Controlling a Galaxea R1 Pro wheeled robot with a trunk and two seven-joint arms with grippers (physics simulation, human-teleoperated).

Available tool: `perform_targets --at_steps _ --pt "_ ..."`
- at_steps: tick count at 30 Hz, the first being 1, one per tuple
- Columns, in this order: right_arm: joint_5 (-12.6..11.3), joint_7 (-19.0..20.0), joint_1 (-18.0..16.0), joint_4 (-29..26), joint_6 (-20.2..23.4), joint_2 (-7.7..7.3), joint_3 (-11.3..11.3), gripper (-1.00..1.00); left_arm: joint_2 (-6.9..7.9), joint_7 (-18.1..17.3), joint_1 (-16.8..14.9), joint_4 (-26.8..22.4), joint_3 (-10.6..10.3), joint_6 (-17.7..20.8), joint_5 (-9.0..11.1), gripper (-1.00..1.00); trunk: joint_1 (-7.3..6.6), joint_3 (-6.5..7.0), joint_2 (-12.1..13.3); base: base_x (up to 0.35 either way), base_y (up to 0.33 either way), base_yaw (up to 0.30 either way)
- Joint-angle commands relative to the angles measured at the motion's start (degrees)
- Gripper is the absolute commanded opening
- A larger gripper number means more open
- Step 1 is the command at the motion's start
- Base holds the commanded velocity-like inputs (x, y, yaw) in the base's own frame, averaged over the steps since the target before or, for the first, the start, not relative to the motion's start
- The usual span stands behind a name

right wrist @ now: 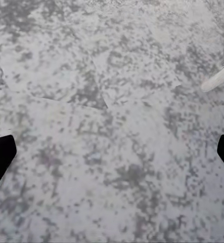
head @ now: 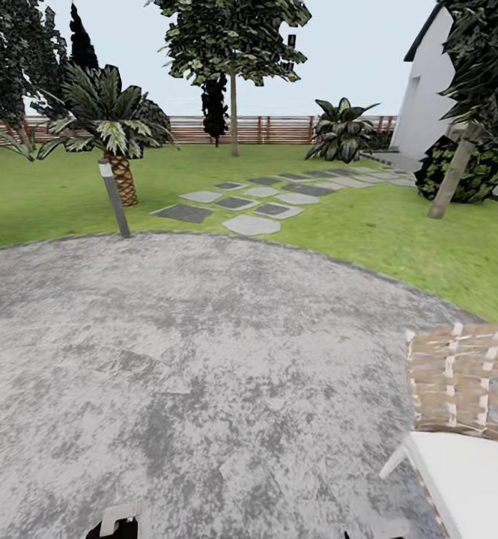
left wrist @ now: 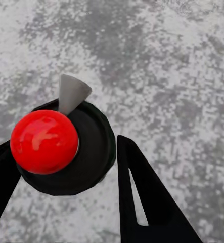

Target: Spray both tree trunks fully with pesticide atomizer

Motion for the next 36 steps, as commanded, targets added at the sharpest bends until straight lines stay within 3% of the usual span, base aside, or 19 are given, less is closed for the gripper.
perform_targets --at_steps 1,24,36 --pt "0.6 0.0 0.0 0.0 -0.2 0.04 -0.3 1.00 -0.01 -0.1 -0.1 0.0 0.0 -0.2 0.4 -1.00 0.02 0.01 0.0 0.339 0.000 0.192" --pt "0.6 0.0 0.0 0.0 -0.2 0.04 -0.3 1.00 -0.01 -0.1 -0.1 0.1 0.0 -0.2 0.4 -1.00 0.02 1.35 0.0 0.339 0.000 0.187" --pt "0.6 0.0 0.0 0.1 -0.1 0.04 -0.4 1.00 -0.01 -0.1 0.0 0.1 0.0 -0.2 0.5 -1.00 0.02 1.40 0.0 0.339 0.000 0.013"
